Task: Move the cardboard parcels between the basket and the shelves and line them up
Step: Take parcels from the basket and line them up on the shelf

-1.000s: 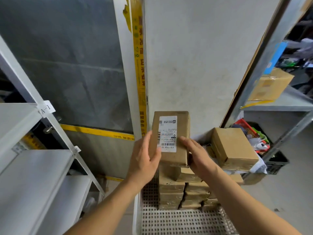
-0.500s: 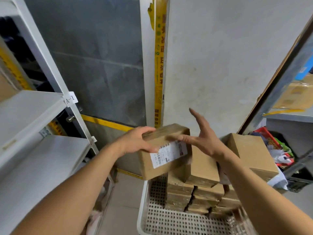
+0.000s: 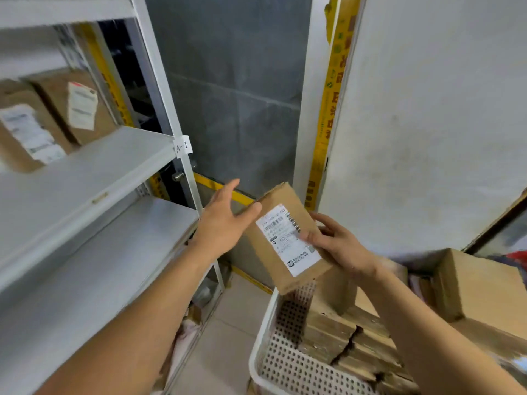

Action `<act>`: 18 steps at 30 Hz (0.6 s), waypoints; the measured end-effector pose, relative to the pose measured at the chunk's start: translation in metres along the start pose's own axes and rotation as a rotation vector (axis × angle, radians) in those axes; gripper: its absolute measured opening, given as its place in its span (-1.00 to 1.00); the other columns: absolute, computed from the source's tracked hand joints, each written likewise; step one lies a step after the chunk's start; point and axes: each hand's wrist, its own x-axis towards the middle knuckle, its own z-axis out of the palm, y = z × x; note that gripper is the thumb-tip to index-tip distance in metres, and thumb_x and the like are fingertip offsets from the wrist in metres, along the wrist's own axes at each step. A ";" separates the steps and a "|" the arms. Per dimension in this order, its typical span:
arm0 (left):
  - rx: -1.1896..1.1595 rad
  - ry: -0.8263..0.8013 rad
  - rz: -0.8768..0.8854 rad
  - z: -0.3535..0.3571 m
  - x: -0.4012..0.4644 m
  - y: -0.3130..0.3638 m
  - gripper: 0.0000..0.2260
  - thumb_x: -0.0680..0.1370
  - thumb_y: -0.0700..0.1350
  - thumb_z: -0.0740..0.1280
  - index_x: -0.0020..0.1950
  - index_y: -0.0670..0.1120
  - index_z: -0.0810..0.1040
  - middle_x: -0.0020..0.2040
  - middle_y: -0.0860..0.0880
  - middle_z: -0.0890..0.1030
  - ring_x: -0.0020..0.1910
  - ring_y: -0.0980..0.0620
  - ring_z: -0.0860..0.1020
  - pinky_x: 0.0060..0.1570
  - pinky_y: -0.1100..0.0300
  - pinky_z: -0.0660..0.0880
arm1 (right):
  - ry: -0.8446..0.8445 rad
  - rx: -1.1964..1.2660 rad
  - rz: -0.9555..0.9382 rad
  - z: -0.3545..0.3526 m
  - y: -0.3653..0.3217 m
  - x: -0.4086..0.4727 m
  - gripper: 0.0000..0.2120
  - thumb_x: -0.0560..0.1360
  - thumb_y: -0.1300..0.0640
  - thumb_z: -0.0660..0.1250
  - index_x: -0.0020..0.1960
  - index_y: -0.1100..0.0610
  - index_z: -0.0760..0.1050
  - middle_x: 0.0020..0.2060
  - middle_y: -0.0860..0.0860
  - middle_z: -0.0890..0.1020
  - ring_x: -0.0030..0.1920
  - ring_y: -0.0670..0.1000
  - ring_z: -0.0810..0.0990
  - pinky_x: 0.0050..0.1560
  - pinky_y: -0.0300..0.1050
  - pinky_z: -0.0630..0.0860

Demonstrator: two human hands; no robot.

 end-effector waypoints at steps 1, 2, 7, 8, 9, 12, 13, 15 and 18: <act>-0.037 0.024 -0.058 -0.002 -0.012 -0.014 -0.25 0.53 0.35 0.39 0.65 0.21 0.19 0.60 0.05 0.35 0.53 0.00 0.38 0.48 -0.14 0.39 | 0.006 0.077 0.004 0.011 0.004 0.002 -0.38 0.50 0.08 0.56 0.50 -0.02 0.44 0.22 0.13 0.72 0.14 0.19 0.75 0.14 0.10 0.70; -0.063 0.022 -0.113 -0.003 -0.025 -0.027 -0.22 0.50 0.39 0.37 0.65 0.21 0.18 0.59 0.06 0.37 0.50 0.03 0.42 0.47 -0.13 0.41 | -0.007 0.138 0.004 0.024 0.007 0.004 -0.41 0.54 0.07 0.53 0.51 -0.01 0.43 0.21 0.12 0.73 0.16 0.20 0.74 0.18 0.14 0.68; -0.228 0.028 -0.231 -0.013 -0.076 -0.057 -0.38 0.53 0.37 0.36 0.55 0.30 0.31 0.35 0.22 0.59 0.28 0.16 0.58 0.40 -0.06 0.51 | -0.073 0.255 -0.030 0.092 0.010 0.012 -0.36 0.55 -0.02 0.52 0.55 0.04 0.39 0.29 0.10 0.69 0.28 0.19 0.69 0.40 0.29 0.52; -0.243 0.058 -0.216 -0.018 -0.082 -0.058 -0.48 0.59 0.29 0.36 0.53 0.31 0.34 0.28 0.28 0.60 0.24 0.21 0.59 0.38 -0.03 0.53 | -0.096 0.255 -0.040 0.106 0.007 0.012 -0.38 0.56 -0.01 0.51 0.56 0.03 0.39 0.31 0.10 0.68 0.29 0.19 0.68 0.40 0.30 0.51; -0.253 0.091 -0.201 -0.026 -0.086 -0.059 -0.53 0.63 0.22 0.36 0.53 0.31 0.35 0.25 0.31 0.60 0.23 0.24 0.58 0.37 0.00 0.53 | -0.119 0.248 -0.052 0.119 0.004 0.012 -0.41 0.58 0.00 0.49 0.56 0.02 0.40 0.33 0.09 0.67 0.31 0.19 0.67 0.41 0.29 0.50; -0.240 0.165 -0.165 -0.059 -0.095 -0.068 -0.54 0.65 0.14 0.35 0.54 0.29 0.35 0.23 0.34 0.60 0.21 0.29 0.58 0.33 0.04 0.56 | -0.206 0.186 -0.079 0.153 -0.012 0.008 -0.50 0.64 -0.02 0.40 0.55 -0.07 0.42 0.35 -0.01 0.66 0.35 0.08 0.64 0.37 0.16 0.52; -0.236 0.179 -0.158 -0.072 -0.097 -0.072 -0.54 0.66 0.12 0.36 0.55 0.29 0.35 0.19 0.37 0.60 0.18 0.33 0.58 0.30 0.08 0.57 | -0.241 0.147 -0.085 0.163 -0.018 0.008 -0.50 0.64 -0.04 0.38 0.56 -0.11 0.41 0.35 -0.05 0.66 0.36 0.04 0.63 0.37 0.11 0.51; -0.230 0.210 -0.144 -0.100 -0.100 -0.084 -0.53 0.66 0.11 0.36 0.55 0.29 0.35 0.17 0.39 0.61 0.15 0.34 0.59 0.28 0.13 0.57 | -0.315 0.068 -0.074 0.181 -0.031 0.011 -0.45 0.61 -0.09 0.37 0.58 -0.16 0.37 0.34 -0.11 0.66 0.38 -0.01 0.61 0.39 0.10 0.48; -0.239 0.256 -0.108 -0.141 -0.108 -0.100 -0.52 0.66 0.09 0.36 0.56 0.29 0.33 0.32 0.27 0.62 0.27 0.21 0.60 0.38 0.01 0.52 | -0.382 -0.041 -0.085 0.217 -0.050 0.016 -0.38 0.56 -0.13 0.42 0.58 -0.21 0.34 0.35 -0.17 0.64 0.38 -0.06 0.60 0.46 0.18 0.43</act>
